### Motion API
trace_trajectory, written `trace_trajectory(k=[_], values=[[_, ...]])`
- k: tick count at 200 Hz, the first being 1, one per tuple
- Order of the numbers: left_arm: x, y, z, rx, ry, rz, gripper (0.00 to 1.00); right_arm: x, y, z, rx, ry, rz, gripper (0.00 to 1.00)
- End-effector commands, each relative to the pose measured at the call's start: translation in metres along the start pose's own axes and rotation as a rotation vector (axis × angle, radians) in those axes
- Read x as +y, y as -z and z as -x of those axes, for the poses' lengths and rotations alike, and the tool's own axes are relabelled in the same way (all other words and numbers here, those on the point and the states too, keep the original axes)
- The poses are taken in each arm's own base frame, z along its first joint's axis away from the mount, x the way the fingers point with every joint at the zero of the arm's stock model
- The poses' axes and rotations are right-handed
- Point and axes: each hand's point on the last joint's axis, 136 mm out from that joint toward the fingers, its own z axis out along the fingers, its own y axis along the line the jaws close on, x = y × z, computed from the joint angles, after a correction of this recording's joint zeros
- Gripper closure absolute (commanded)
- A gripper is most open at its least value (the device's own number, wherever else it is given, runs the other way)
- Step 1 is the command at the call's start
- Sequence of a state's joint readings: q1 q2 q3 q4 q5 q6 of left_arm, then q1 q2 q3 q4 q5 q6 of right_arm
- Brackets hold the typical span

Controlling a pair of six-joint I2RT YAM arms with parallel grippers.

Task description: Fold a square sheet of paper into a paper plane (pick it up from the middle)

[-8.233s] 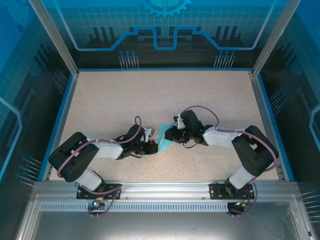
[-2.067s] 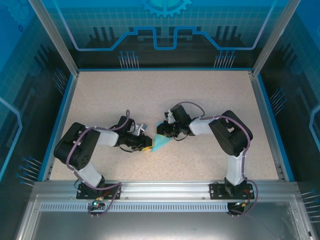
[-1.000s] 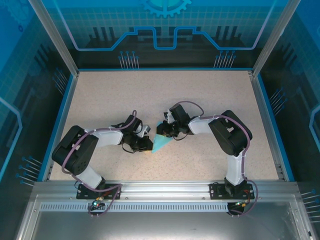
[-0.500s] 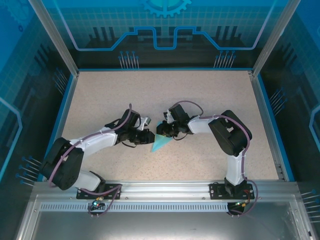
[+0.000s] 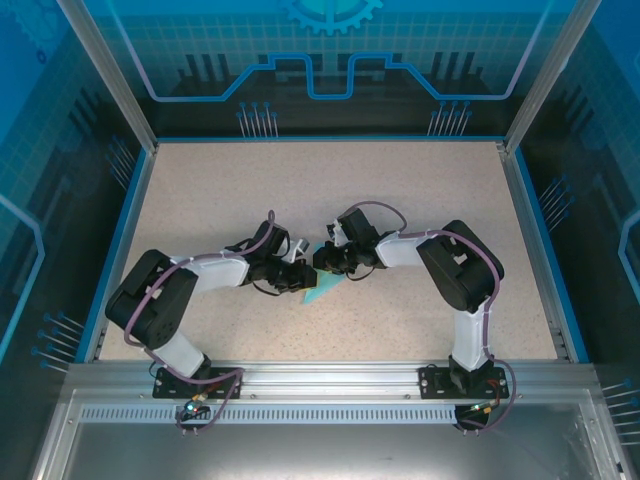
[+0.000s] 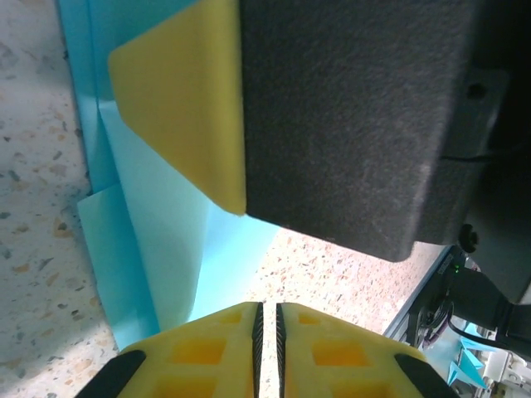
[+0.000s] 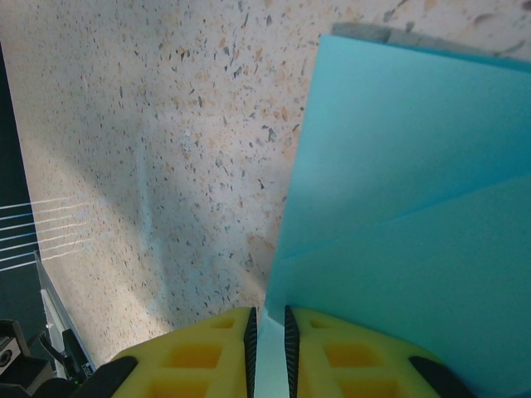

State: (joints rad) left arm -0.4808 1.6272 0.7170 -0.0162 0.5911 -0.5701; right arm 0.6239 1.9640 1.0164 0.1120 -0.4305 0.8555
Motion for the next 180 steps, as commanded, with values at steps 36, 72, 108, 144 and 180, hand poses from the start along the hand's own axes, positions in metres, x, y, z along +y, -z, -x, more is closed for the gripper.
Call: trace_trajectory(k=[36, 72, 108, 144, 180], values=[[0.045, -0.013, -0.034, 0.08, 0.062, 0.094, 0.86, -0.046, -0.012, -0.03, 0.084, -0.05, -0.151, 0.8], [0.056, -0.011, -0.046, 0.09, 0.077, 0.125, 0.86, -0.048, -0.012, -0.031, 0.085, -0.051, -0.158, 0.8], [0.062, -0.002, -0.055, 0.095, 0.074, 0.17, 0.86, -0.05, -0.011, -0.033, 0.087, -0.055, -0.162, 0.8], [0.05, 0.0, -0.064, 0.122, 0.066, 0.092, 0.87, -0.051, -0.011, -0.033, 0.085, -0.056, -0.165, 0.8], [0.048, 0.005, -0.073, 0.171, 0.041, 0.106, 0.87, -0.05, -0.011, -0.033, 0.085, -0.056, -0.164, 0.8]])
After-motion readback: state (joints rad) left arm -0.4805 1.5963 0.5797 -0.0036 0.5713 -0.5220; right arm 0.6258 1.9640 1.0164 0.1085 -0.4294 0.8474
